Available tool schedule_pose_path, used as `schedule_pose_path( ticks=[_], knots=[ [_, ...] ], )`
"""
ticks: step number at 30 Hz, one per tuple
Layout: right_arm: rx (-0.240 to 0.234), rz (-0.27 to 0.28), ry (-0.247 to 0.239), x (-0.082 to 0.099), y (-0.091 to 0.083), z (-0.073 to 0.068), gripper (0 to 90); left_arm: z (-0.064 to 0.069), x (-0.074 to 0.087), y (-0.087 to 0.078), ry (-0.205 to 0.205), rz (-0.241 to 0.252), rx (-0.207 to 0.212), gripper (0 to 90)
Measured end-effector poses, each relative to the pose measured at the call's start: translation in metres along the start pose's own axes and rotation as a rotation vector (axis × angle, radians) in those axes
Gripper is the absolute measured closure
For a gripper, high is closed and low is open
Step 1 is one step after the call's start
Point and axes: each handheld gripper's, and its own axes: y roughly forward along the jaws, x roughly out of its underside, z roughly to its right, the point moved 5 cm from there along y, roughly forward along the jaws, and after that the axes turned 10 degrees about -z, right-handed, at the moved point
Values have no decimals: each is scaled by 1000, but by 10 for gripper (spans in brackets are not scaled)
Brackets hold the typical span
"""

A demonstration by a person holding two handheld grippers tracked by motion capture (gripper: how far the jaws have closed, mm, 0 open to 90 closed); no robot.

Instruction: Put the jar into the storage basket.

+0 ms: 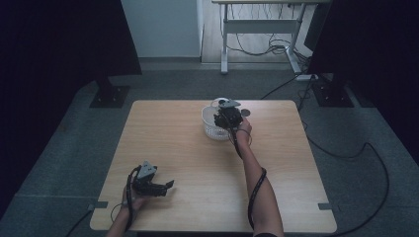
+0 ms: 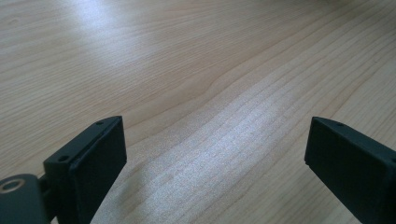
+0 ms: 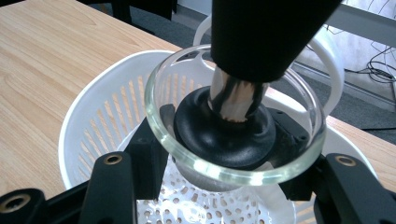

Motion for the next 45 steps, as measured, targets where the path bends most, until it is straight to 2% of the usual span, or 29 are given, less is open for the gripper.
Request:
schedule_pose_path(
  ticks=[7, 13, 18, 22, 28, 45],
  knots=[
    [-3, 2, -3, 0, -1, 0, 408, 0, 0, 0, 1, 0, 2, 52],
    [21, 13, 0, -2, -1, -4, 209, 0, 0, 0, 2, 0, 1, 52],
    [25, 33, 48, -2, -3, -3, 163, 1, 0, 0, 2, 1, 3, 52],
    [28, 43, 79, 0, -7, 0, 150, 1, 0, 1, 3, 0, 3, 51],
    [20, 56, 90, 4, -13, 1, 137, 1, -1, 1, 6, 1, 5, 48],
    [-37, 109, 58, 19, -51, 2, 134, 2, -1, 1, 8, -3, 0, 47]
  ],
)
